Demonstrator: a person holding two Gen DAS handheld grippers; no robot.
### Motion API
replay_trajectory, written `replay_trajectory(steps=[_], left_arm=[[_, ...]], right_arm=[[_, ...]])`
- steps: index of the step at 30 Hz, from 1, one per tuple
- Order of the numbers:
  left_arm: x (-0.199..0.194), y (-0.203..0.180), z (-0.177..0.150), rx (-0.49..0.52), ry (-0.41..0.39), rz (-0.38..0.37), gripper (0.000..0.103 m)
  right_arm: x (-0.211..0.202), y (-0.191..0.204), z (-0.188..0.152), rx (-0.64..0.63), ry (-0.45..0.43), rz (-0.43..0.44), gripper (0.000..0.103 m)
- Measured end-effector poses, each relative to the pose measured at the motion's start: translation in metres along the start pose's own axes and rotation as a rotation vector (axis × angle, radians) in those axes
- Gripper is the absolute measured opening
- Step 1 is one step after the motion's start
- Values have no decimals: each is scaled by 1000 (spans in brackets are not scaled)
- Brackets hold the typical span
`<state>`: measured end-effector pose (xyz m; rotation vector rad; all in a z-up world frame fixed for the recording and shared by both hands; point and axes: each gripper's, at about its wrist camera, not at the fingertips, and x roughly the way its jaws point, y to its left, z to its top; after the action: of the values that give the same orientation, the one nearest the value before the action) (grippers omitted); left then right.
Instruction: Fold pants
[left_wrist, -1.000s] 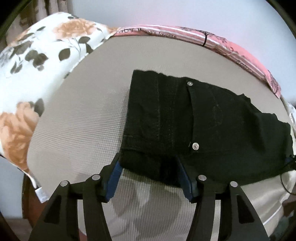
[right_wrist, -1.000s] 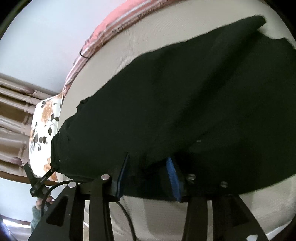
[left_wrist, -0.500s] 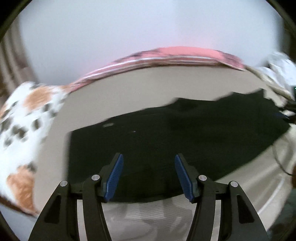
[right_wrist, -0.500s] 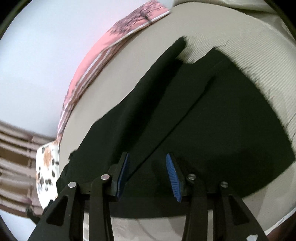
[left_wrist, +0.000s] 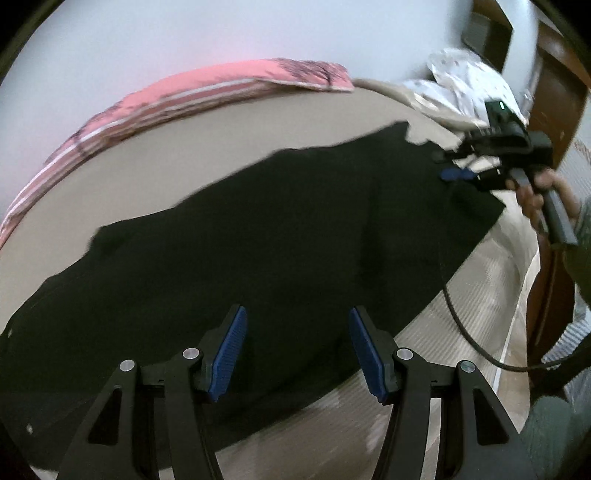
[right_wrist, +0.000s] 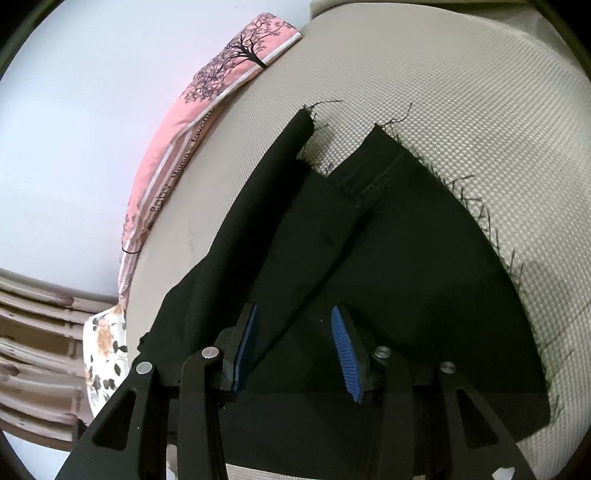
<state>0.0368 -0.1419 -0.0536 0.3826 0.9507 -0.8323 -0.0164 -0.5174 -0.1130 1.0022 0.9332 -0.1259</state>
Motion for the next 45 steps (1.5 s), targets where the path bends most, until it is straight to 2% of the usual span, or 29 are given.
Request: replay_trajectory(steps=[6, 10, 13, 15, 16, 17, 20, 22, 27, 34, 36, 41, 45], left_arm=[[29, -28, 6, 43, 28, 20, 59], [45, -36, 8, 68, 57, 97, 59], [49, -37, 11, 39, 49, 98, 57], [51, -36, 13, 32, 49, 97, 52], [51, -37, 14, 27, 46, 87, 44], [51, -37, 15, 23, 45, 83, 36], [51, -40, 16, 24, 45, 92, 24], [51, -41, 17, 21, 46, 90, 21], [51, -39, 18, 4, 49, 81, 21], [51, -39, 18, 13, 50, 81, 21], [51, -38, 18, 14, 50, 79, 21], [47, -41, 22, 46, 28, 84, 20], [46, -45, 26, 82, 20, 82, 20]], right_arm=[[1, -6, 16, -2, -10, 15, 36], [5, -10, 29, 12, -33, 27, 33], [8, -10, 36, 17, -52, 33, 31], [8, -10, 38, 17, -61, 27, 24], [8, -10, 39, 18, -65, 21, 21], [8, -10, 39, 17, -71, 16, 11], [5, -10, 38, 10, -79, 19, 10], [3, -9, 35, 1, -84, 21, 10], [7, -11, 37, 5, -91, 10, 13], [14, -8, 49, 5, -105, -1, 10], [4, 3, 50, -25, -125, -4, 4], [-59, 34, 42, -122, -244, 4, 3], [-92, 23, 13, -145, -269, -91, 3]])
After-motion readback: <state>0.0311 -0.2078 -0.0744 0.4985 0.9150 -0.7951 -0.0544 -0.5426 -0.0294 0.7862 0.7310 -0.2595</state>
